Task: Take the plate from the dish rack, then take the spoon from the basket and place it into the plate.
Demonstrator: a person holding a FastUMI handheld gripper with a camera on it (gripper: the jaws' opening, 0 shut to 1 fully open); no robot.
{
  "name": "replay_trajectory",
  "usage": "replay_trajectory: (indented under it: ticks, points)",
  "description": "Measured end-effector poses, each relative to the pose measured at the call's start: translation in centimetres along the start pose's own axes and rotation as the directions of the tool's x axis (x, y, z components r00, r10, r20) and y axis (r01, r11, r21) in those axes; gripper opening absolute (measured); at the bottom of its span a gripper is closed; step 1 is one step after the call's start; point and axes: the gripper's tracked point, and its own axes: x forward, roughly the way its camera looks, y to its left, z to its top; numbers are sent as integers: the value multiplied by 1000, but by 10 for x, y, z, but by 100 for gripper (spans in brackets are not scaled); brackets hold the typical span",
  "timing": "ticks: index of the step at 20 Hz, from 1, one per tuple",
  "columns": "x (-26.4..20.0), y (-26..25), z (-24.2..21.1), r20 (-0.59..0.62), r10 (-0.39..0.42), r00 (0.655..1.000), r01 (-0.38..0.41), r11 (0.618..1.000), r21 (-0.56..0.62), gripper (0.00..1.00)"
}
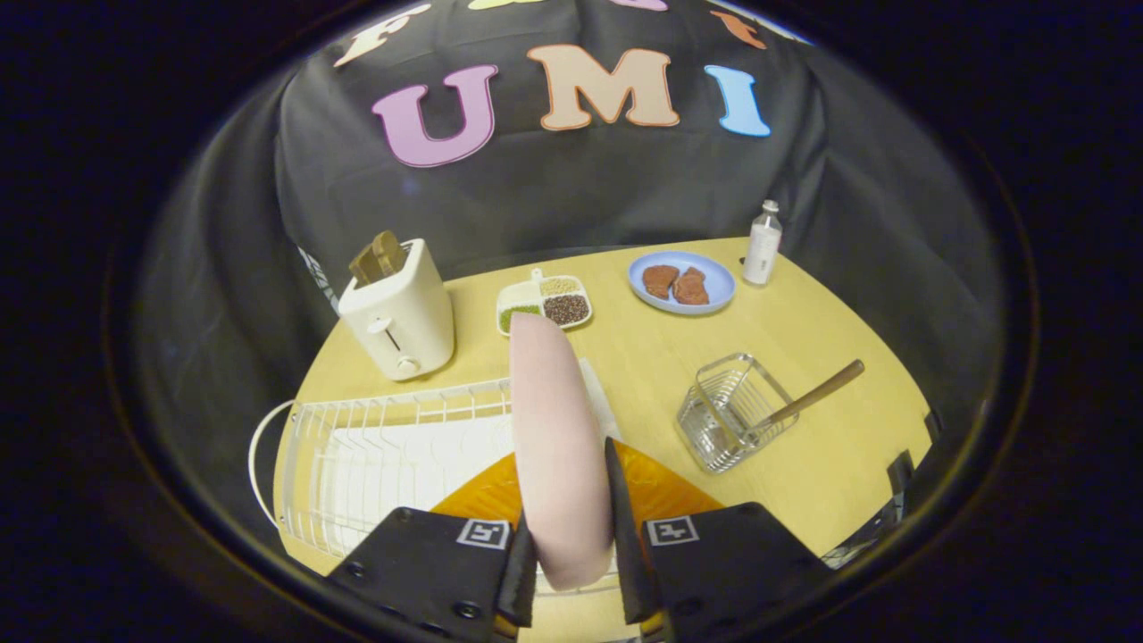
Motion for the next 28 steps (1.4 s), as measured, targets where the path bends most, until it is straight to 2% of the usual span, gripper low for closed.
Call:
replay_trajectory:
  ticks: [7,13,24,27,28]
  points:
    - [-10,-10,12,38,-104,994,107,992,-71,31]
    - [-17,-10,19,54,-132,990,135,989,-64,31]
    - [-14,-1,47,99,-215,972,229,956,-180,28]
    - [-21,-12,57,118,-260,958,277,948,-158,27]
    - [-26,-9,66,142,-254,957,272,953,-131,27]
